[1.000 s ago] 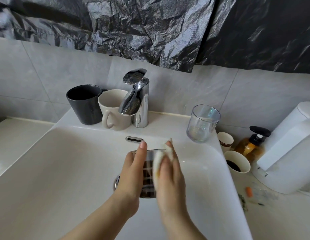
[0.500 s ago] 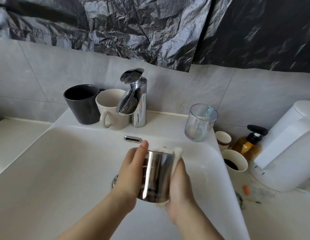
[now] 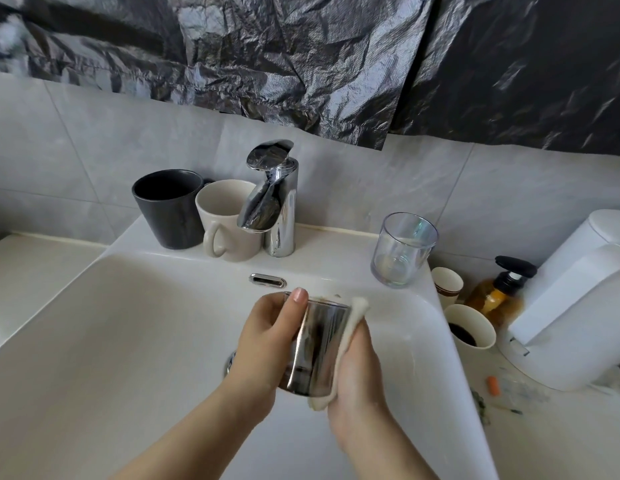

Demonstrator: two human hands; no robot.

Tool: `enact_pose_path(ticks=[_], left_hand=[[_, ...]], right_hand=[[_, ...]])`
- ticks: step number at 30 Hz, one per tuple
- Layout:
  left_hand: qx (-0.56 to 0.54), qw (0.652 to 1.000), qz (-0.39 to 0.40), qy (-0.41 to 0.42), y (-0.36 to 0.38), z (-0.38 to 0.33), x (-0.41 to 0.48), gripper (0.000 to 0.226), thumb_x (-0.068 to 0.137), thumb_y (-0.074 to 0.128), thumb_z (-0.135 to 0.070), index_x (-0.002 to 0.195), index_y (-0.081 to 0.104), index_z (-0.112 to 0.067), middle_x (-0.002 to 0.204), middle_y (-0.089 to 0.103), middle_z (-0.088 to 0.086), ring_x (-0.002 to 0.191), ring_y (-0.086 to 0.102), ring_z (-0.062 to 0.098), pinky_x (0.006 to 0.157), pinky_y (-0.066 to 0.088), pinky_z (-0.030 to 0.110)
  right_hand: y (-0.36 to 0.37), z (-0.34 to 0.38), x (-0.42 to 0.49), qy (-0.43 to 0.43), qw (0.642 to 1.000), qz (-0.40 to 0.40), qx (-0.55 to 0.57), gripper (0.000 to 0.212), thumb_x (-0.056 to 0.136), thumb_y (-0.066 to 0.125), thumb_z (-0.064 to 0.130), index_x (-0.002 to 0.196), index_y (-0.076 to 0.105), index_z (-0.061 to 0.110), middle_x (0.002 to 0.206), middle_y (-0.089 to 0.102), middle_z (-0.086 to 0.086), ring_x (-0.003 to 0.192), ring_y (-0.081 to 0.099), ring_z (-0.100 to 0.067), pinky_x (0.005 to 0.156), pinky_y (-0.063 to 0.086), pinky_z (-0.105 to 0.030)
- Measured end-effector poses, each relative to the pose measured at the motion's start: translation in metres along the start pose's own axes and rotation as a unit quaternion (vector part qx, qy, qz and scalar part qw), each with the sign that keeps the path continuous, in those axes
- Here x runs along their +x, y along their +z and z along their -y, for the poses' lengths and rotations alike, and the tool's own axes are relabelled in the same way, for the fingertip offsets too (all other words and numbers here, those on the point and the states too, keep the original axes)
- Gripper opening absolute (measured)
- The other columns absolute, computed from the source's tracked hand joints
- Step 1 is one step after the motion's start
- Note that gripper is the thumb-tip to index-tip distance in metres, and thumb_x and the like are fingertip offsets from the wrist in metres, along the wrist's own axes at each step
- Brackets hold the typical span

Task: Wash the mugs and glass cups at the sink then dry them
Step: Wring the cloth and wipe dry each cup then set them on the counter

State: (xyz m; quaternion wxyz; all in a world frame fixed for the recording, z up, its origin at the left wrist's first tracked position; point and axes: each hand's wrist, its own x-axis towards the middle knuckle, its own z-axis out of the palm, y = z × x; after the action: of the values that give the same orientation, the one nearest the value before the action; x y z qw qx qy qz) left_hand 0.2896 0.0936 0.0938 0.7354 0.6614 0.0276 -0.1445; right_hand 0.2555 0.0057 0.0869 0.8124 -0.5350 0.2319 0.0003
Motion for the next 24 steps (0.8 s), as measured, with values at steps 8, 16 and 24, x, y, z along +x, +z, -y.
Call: enact_pose_path(ticks=[8,16,24], left_hand=[[-0.004,0.997,0.078,-0.013,-0.003,0.000,-0.002,0.070,0.052,0.075,-0.061,0.107,0.062,-0.019,0.097,0.074,0.003,0.091,0.071,0.021,0.071,0.056,0.037],[-0.029,0.997,-0.004,0.075,-0.004,-0.001,0.001,0.060,0.050,0.078,-0.044,0.104,0.054,-0.030,0.080,0.068,0.005,0.072,0.069,0.014,0.062,0.056,0.033],[-0.107,0.988,0.095,-0.061,-0.012,-0.009,0.006,0.075,0.053,0.087,-0.018,0.116,0.048,-0.025,0.097,0.066,0.010,0.071,0.069,0.022,0.056,0.055,0.036]], right_hand=[[0.006,-0.006,0.002,-0.161,0.985,-0.047,-0.049,0.023,0.091,0.043,0.052,0.111,0.049,0.060,0.121,0.055,0.031,0.107,0.052,0.019,0.096,0.045,-0.022],[-0.004,0.002,-0.001,0.082,0.979,0.115,0.148,0.058,0.094,0.035,0.054,0.111,0.068,0.010,0.107,0.071,-0.013,0.089,0.067,-0.029,0.071,0.049,-0.037],[-0.001,0.000,0.001,-0.226,0.970,-0.010,-0.085,0.027,0.086,0.058,0.029,0.101,0.062,0.050,0.127,0.054,0.031,0.119,0.048,0.012,0.103,0.041,-0.021]])
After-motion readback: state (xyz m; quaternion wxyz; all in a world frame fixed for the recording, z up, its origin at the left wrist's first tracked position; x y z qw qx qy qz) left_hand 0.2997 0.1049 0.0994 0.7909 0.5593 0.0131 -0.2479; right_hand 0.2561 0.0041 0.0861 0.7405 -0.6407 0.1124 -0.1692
